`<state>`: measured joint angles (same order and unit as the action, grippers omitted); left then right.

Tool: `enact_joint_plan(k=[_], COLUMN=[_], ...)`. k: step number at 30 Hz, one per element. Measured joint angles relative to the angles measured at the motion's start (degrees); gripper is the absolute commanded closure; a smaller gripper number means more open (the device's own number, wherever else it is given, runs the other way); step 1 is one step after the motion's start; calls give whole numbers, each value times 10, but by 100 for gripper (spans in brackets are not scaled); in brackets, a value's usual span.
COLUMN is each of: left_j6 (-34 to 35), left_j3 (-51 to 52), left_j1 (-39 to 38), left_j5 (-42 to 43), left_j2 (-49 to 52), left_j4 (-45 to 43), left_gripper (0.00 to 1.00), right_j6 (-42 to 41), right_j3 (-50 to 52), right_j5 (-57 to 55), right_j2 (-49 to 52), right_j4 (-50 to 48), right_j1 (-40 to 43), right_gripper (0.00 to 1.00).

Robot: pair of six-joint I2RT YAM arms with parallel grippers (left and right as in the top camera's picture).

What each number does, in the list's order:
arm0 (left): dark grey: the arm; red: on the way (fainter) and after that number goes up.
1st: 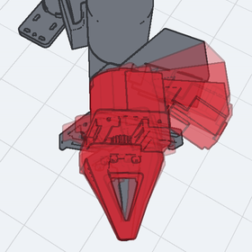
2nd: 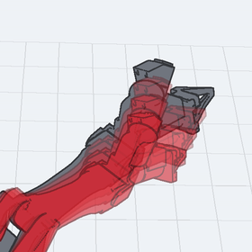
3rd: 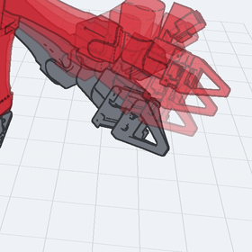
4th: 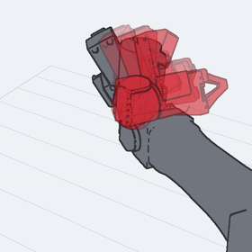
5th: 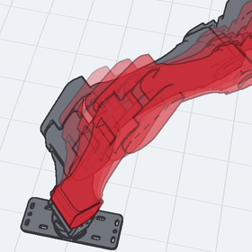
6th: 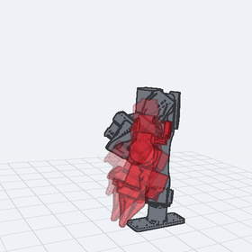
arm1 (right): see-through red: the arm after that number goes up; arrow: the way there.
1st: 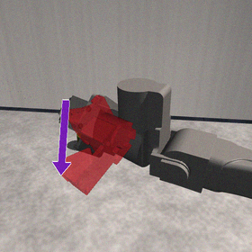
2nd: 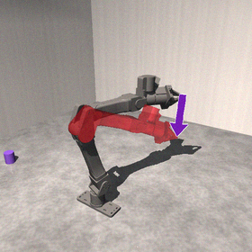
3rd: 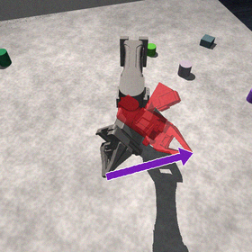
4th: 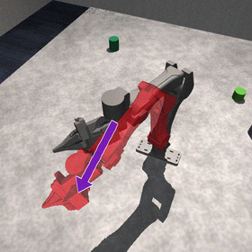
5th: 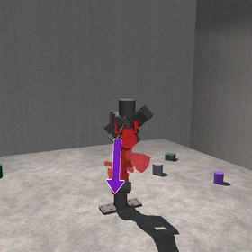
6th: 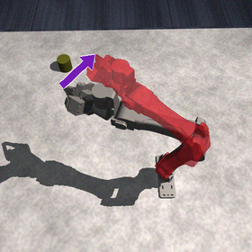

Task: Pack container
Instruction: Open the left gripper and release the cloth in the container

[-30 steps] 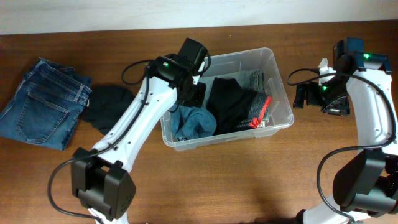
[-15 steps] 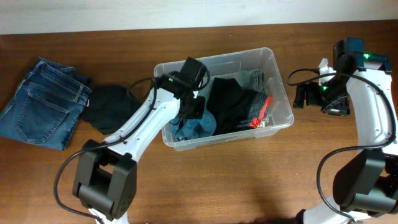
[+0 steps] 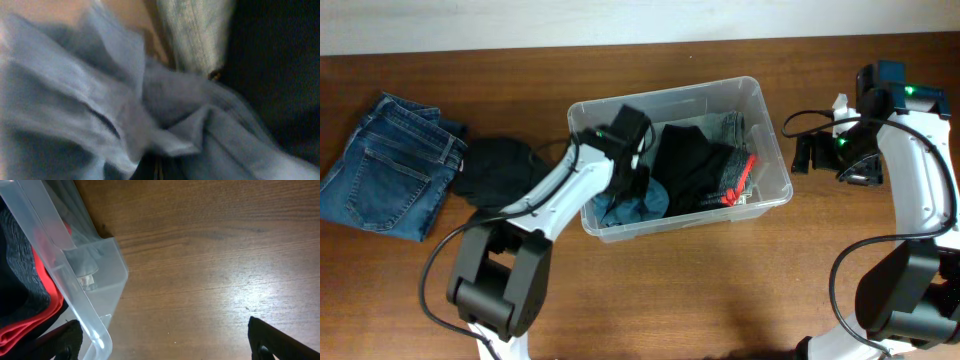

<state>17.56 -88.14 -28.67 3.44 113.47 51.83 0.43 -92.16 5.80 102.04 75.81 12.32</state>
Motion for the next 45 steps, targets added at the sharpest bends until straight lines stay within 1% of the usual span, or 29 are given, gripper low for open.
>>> enact_joint_plan(k=[1, 3, 7, 11, 14, 16, 22, 28, 35, 40, 42, 43, 45], left_j6=[0, 0, 0, 0, 0, 0, 0, 0, 0, 0, 0, 0, 0], left_j3=[-14, -87, -192, -216, -217, -206, -157, -62, 22, 41, 42, 42, 42], left_j1=[2, 13, 26, 26, 20, 15, -15, -60, -70, -70, -70, -71, -71], left_j5=[0, -9, -21, -21, -4, 5, 18, 28, 31, 16, 7, 1, -16], left_j2=[0, -13, -58, -123, -131, -125, -119, -117, -116, -116, -116, -116, -116], left_j4=[8, 50, 148, 255, 350, 381, 388, 377, 301, 259, 247, 238, 226], left_gripper=[100, 100, 100, 100, 100, 100, 100, 100, 100, 99, 98, 96, 95], right_j6=[0, 0, 0, 0, 0, 0, 0, 0, 0, 0, 0, 0, 0], right_j3=[0, 0, 0, 0, 0, 0, 0, 0, 0, 0, 0, 0, 0], right_j5=[0, 0, 0, 0, 0, 0, 0, 0, 0, 0, 0, 0, 0], right_j2=[0, 0, 0, 0, 0, 0, 0, 0, 0, 0, 0, 0, 0], right_j4=[0, 0, 0, 0, 0, 0, 0, 0, 0, 0, 0, 0, 0], right_j1=[0, 0, 0, 0, 0, 0, 0, 0, 0, 0, 0, 0, 0], right_gripper=[2, 2, 2, 2, 2, 2, 2, 2, 2, 2, 2, 2, 2])
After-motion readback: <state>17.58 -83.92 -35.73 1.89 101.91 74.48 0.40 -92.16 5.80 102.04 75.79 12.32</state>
